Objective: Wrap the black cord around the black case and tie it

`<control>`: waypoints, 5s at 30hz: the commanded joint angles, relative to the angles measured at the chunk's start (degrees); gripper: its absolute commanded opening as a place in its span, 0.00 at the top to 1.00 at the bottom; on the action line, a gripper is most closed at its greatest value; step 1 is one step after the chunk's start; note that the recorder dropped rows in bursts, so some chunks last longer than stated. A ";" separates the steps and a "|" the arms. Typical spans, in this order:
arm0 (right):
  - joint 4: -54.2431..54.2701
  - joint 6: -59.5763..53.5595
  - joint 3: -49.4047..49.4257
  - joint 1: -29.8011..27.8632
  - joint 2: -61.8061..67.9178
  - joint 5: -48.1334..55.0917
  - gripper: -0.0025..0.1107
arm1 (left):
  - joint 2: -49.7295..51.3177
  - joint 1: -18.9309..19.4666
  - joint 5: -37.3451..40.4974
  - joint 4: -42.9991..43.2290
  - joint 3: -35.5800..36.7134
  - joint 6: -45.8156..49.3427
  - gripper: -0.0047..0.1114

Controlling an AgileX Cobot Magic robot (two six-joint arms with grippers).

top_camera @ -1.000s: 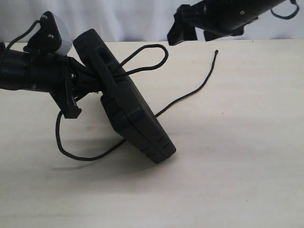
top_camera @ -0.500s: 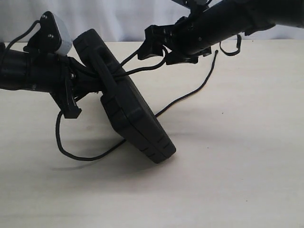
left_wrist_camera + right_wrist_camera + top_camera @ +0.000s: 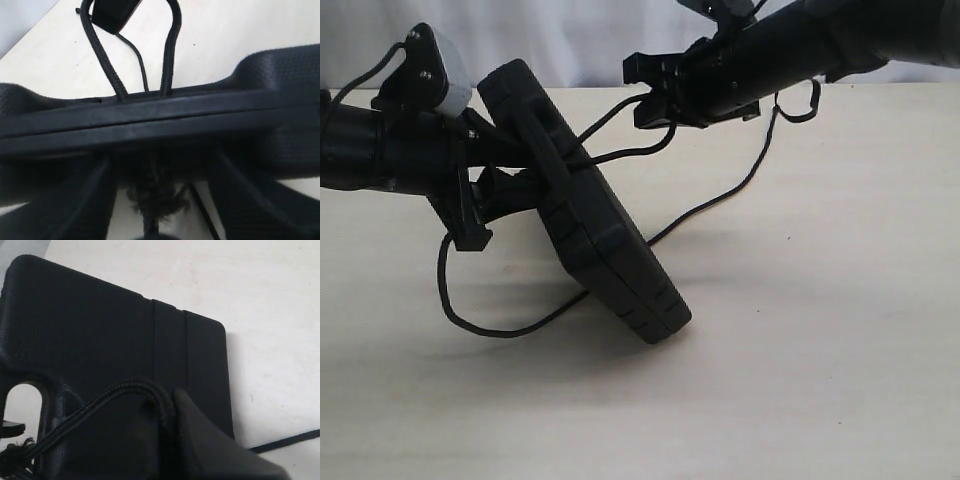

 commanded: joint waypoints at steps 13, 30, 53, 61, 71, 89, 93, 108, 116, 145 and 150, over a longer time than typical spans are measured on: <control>-1.72 -0.57 -0.27 0.01 -6.86 2.40 0.94 | -14.60 -0.15 -4.36 17.24 -0.03 -16.70 0.43; -1.72 -1.17 -0.27 0.01 -6.86 3.72 0.94 | 5.87 -0.15 4.58 1.39 -0.03 1.78 0.43; -1.57 -2.04 -0.27 0.01 -6.86 4.72 0.94 | 13.48 -0.15 4.50 -9.81 -2.46 1.78 0.67; -1.78 -2.80 -0.27 0.01 -6.86 5.83 0.94 | 13.73 -0.15 5.67 -10.02 -3.82 1.78 0.77; -2.18 -1.45 -0.27 -0.35 -6.86 6.68 0.50 | 13.73 -0.15 2.76 -9.44 -4.66 1.78 0.96; -54.39 37.94 -8.63 -7.13 5.88 11.22 0.39 | 13.73 -0.15 4.24 -2.38 -4.66 1.78 0.96; -61.09 45.78 -16.09 -5.98 16.55 10.83 0.42 | 13.73 -0.15 4.25 -2.28 -4.66 1.78 0.96; -63.23 55.31 -26.55 -6.16 31.05 6.67 0.63 | 13.73 -0.15 2.89 -2.29 -4.66 1.78 0.96; -57.11 51.76 -26.55 -6.03 30.04 7.28 0.94 | 13.73 -0.15 2.80 -2.29 -4.66 1.78 0.96; 43.77 -84.64 33.44 -6.03 -11.51 -16.57 0.94 | 13.73 0.70 3.49 -2.01 -4.66 -2.54 0.96; 51.10 -95.67 35.46 -6.03 -11.62 -5.68 0.94 | 13.82 5.43 12.22 1.56 -4.66 -4.63 0.96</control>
